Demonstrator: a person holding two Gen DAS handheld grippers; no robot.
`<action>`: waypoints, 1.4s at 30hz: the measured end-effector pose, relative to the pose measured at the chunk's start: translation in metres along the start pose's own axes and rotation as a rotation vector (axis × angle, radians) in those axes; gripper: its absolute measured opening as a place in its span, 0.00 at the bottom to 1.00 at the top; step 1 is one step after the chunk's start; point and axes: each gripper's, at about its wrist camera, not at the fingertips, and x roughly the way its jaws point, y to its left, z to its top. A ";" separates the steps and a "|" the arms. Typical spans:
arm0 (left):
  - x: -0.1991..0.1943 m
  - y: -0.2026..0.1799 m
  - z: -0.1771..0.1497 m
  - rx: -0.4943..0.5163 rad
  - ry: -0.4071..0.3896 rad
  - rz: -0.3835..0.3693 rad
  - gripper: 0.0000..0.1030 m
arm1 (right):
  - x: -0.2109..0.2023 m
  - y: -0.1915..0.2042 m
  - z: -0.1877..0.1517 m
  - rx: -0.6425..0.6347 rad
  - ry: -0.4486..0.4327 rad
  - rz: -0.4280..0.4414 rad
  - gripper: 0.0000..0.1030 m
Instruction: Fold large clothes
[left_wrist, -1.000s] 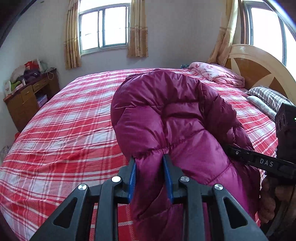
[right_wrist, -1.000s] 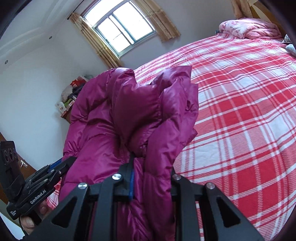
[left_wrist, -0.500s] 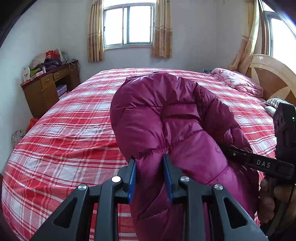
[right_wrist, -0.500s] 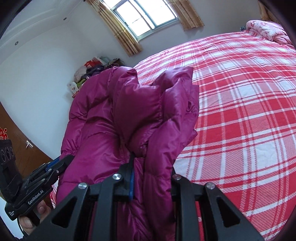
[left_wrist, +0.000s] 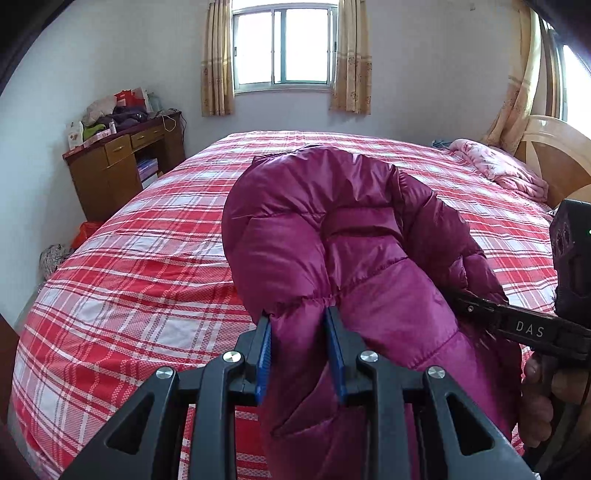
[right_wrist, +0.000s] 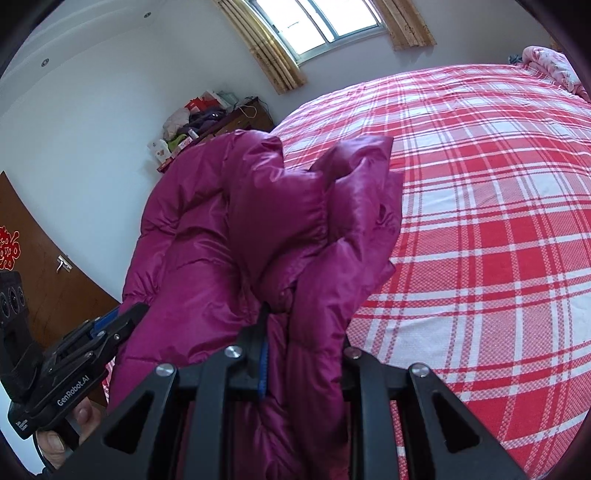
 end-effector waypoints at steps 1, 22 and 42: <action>0.001 0.002 -0.001 0.000 0.001 0.005 0.27 | 0.003 0.001 0.000 -0.002 0.005 0.001 0.23; 0.028 0.026 -0.025 -0.022 0.080 0.056 0.41 | 0.039 0.004 -0.004 -0.017 0.077 -0.027 0.24; 0.020 0.039 -0.030 -0.025 0.069 0.087 0.72 | 0.028 0.001 -0.008 0.002 0.074 -0.092 0.51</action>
